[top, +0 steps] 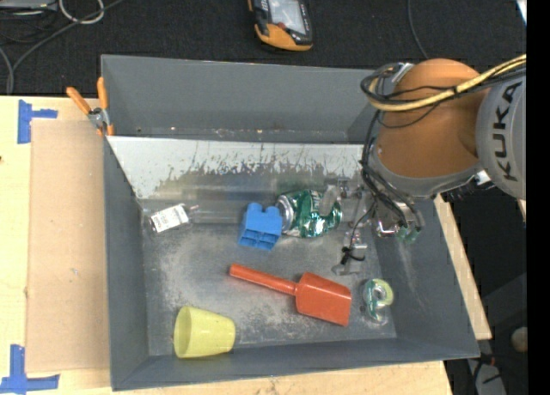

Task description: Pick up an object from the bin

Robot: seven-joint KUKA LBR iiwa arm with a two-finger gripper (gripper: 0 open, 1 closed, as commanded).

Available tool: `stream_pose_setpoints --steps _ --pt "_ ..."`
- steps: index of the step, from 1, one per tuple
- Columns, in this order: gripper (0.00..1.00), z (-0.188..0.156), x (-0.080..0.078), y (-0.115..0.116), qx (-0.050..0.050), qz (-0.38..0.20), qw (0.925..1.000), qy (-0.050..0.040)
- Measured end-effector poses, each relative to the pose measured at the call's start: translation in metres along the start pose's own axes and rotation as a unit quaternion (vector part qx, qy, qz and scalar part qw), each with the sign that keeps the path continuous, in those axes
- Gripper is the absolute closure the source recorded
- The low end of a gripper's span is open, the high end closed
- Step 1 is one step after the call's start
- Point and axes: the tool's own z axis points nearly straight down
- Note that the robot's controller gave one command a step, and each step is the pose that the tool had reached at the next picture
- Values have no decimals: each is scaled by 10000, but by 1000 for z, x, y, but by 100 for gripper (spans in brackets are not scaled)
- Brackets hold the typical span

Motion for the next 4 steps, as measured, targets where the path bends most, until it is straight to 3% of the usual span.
stream_pose_setpoints --steps 1,2,3,4 --pt "0 0 0 0 0 0 10000 0" --pt "0 44 -5 22 -1 1057 9944 18" --pt "0 57 0 37 -2 -366 9993 1" --pt "0 84 1 41 -4 136 9999 -8"
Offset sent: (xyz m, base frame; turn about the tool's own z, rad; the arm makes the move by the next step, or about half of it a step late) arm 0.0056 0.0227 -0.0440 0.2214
